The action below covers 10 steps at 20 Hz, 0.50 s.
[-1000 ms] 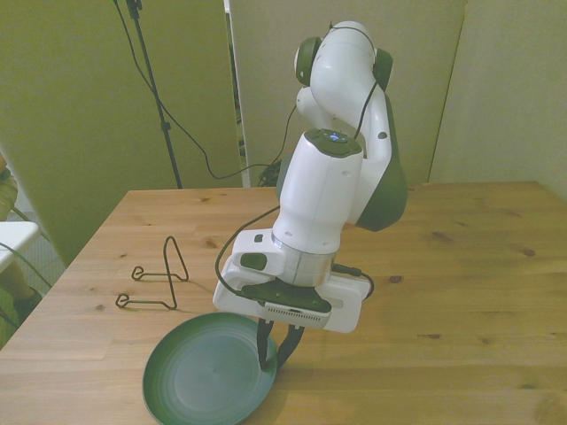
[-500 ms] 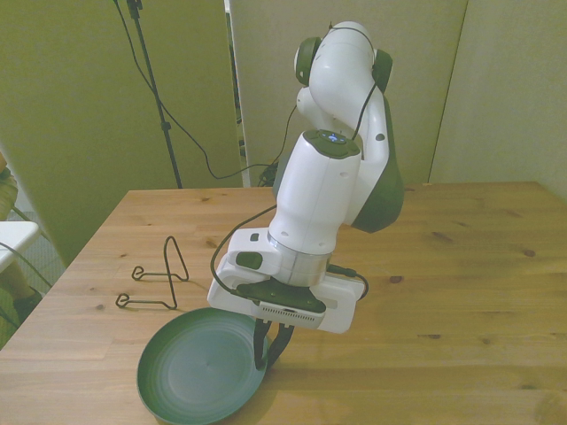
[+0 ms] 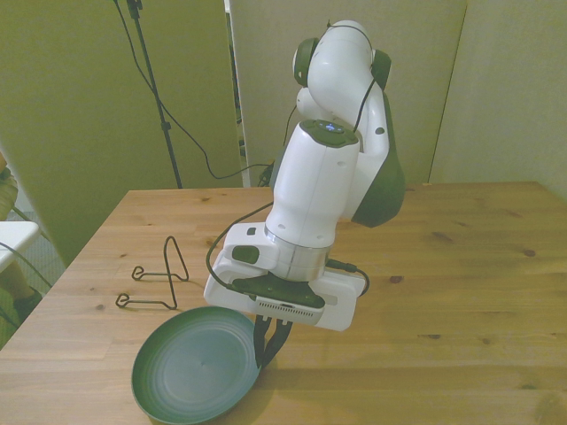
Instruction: Load the plate
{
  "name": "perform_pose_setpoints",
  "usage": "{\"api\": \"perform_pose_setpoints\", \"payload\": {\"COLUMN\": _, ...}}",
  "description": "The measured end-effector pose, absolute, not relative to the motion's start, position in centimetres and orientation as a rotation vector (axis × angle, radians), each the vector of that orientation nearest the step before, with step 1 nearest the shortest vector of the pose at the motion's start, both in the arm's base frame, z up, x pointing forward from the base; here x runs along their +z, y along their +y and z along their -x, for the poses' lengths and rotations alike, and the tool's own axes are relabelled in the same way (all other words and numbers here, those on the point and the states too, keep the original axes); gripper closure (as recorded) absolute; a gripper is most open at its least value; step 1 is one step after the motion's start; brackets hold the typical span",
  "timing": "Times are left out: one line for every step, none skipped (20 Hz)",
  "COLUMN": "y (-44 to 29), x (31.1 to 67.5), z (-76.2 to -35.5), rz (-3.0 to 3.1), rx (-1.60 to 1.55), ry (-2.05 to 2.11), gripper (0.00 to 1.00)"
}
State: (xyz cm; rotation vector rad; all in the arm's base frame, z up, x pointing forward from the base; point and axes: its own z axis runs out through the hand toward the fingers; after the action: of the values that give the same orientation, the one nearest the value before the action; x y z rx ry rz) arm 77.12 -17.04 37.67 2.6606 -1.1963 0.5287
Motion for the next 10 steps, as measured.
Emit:
{"api": "perform_pose_setpoints", "payload": {"y": -17.0, "x": 38.3, "z": -77.3, "rz": -2.662, "rx": 0.54, "ry": -1.199, "gripper": 1.0}}
{"api": "perform_pose_setpoints", "payload": {"y": -17.0, "x": 39.0, "z": -77.4, "rz": -2.663, "rx": 0.55, "ry": -1.203, "gripper": 1.0}}
{"api": "perform_pose_setpoints", "payload": {"y": -17.1, "x": 40.0, "z": -77.5, "rz": -2.663, "rx": 0.567, "ry": -1.208, "gripper": 1.0}}
{"api": "perform_pose_setpoints", "payload": {"y": -17.1, "x": 40.9, "z": -77.6, "rz": -2.664, "rx": 0.582, "ry": -1.215, "gripper": 1.0}}
{"api": "perform_pose_setpoints", "payload": {"y": -17.1, "x": 42.0, "z": -77.7, "rz": -2.666, "rx": 0.599, "ry": -1.22, "gripper": 1.0}}
{"api": "perform_pose_setpoints", "payload": {"y": -17.0, "x": 43.0, "z": -77.8, "rz": -2.669, "rx": 0.617, "ry": -1.227, "gripper": 1.0}}
{"api": "perform_pose_setpoints", "payload": {"y": -16.9, "x": 44.0, "z": -78.0, "rz": -2.673, "rx": 0.641, "ry": -1.235, "gripper": 1.0}}
{"api": "perform_pose_setpoints", "payload": {"y": -16.8, "x": 45.1, "z": -78.0, "rz": -2.678, "rx": 0.659, "ry": -1.244, "gripper": 1.0}}
{"api": "perform_pose_setpoints", "payload": {"y": -16.7, "x": 46.0, "z": -78.1, "rz": -2.682, "rx": 0.673, "ry": -1.25, "gripper": 1.0}}
{"api": "perform_pose_setpoints", "payload": {"y": -16.6, "x": 46.9, "z": -78.1, "rz": -2.686, "rx": 0.688, "ry": -1.257, "gripper": 1.0}}
